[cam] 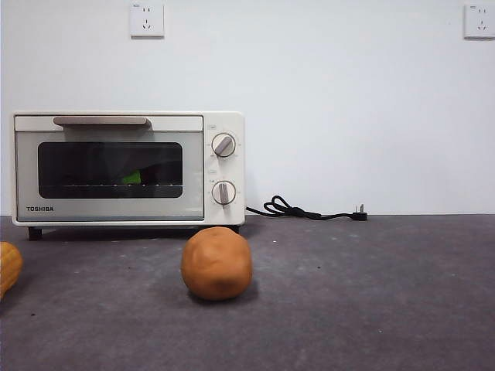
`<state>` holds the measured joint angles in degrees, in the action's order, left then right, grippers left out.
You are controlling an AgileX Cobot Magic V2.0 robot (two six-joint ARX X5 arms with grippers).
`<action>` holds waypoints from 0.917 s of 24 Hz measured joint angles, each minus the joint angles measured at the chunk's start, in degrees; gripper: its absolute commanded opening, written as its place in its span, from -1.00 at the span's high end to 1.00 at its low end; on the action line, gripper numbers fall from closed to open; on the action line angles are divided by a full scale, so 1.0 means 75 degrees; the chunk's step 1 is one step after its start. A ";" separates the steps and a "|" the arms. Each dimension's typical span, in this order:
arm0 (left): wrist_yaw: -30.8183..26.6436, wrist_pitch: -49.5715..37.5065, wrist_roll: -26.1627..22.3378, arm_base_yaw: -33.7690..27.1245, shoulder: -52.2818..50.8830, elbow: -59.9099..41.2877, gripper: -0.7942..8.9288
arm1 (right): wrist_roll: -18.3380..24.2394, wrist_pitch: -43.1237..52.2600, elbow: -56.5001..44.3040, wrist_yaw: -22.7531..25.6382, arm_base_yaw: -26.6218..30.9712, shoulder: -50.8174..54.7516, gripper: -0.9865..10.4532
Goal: Take the eggplant from the table,put the eggplant in the oven
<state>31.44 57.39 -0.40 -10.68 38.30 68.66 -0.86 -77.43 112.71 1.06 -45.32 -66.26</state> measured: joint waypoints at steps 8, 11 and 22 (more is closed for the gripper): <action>0.0009 0.0067 0.0000 0.0000 0.0050 0.0000 0.85 | 0.0000 0.0000 0.0000 0.0003 0.0000 -0.0050 0.83; 0.0230 0.0131 0.0061 0.0000 0.0058 0.0000 0.85 | 0.0000 0.0000 0.0000 0.0003 0.0000 -0.0055 0.83; 0.0956 -0.0006 0.0184 0.0003 0.0064 0.0000 0.84 | 0.0000 0.0000 0.0000 0.0003 0.0000 -0.0055 0.83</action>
<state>38.61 57.34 0.97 -10.66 38.79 68.66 -0.86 -77.43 112.71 1.08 -45.32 -66.67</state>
